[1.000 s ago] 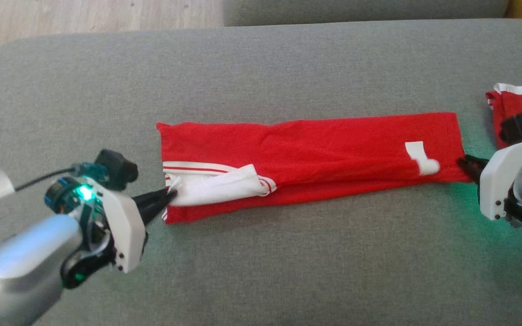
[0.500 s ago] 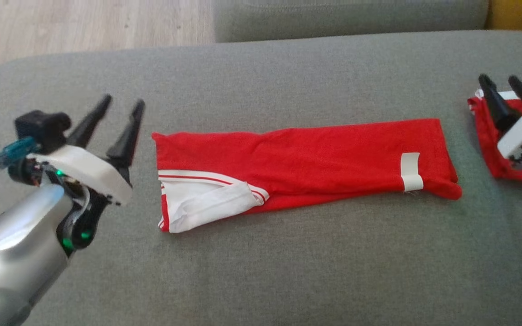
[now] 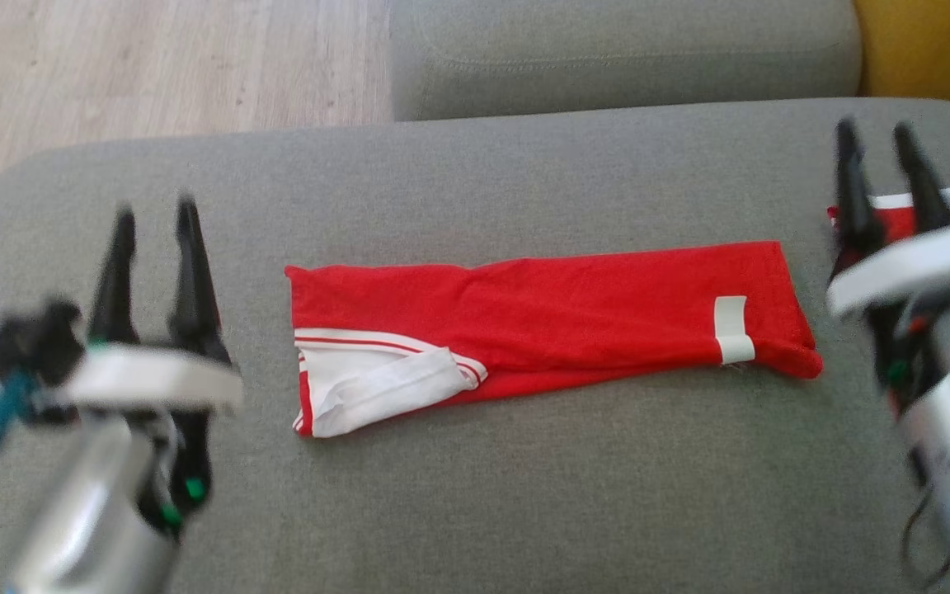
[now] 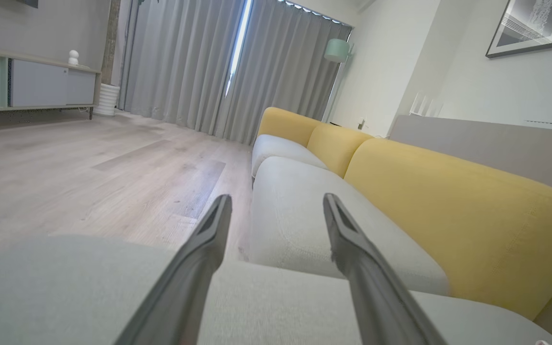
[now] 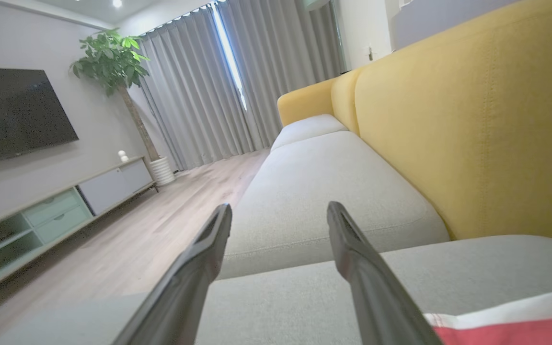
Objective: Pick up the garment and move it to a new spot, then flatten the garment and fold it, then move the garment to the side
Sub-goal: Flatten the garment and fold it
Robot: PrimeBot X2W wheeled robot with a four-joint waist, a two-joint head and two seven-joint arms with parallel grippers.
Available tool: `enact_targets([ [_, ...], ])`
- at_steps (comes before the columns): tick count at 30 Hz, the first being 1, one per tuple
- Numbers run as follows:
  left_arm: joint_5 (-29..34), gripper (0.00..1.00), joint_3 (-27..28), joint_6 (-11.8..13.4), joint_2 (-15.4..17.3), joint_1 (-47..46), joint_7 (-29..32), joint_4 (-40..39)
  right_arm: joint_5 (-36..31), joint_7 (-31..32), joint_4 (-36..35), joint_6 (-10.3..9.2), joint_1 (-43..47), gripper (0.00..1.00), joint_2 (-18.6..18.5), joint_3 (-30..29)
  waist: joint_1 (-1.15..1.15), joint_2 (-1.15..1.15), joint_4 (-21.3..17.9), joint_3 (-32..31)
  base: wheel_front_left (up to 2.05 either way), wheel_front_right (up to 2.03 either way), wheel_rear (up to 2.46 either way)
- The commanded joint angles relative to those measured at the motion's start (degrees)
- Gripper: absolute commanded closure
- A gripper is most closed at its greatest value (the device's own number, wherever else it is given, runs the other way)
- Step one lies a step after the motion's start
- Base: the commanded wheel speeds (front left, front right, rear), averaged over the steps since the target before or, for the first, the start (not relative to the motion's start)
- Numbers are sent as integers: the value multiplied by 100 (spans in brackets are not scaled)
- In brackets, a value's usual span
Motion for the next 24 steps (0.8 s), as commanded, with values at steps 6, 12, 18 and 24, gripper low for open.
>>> enact_targets([
  [6, 1220, 0, 1062, -253, -573, 850, -29, -313, -2095, -69, -1286, -5, 1655, 0, 1314, -1579, 0, 0, -8, -76, 0, 0, 0],
  [12, 2158, 0, 1576, -615, -1213, 1452, -30, -232, -2887, -69, -1837, -5, 2510, 0, 1797, -1988, 0, 0, -6, -70, 0, 0, 0],
  [18, 2667, 0, 2054, -1028, -1688, 1626, -30, -190, -2897, -69, -1996, -5, 2614, 0, 1826, -1990, 0, 0, 18, -23, 0, 0, 0],
  [24, 2976, 0, 2261, -1279, -1898, 1491, -30, -91, -3135, -54, -1852, -5, 2372, 0, 1827, -2241, 0, 0, 92, 156, 0, 0, 0],
])
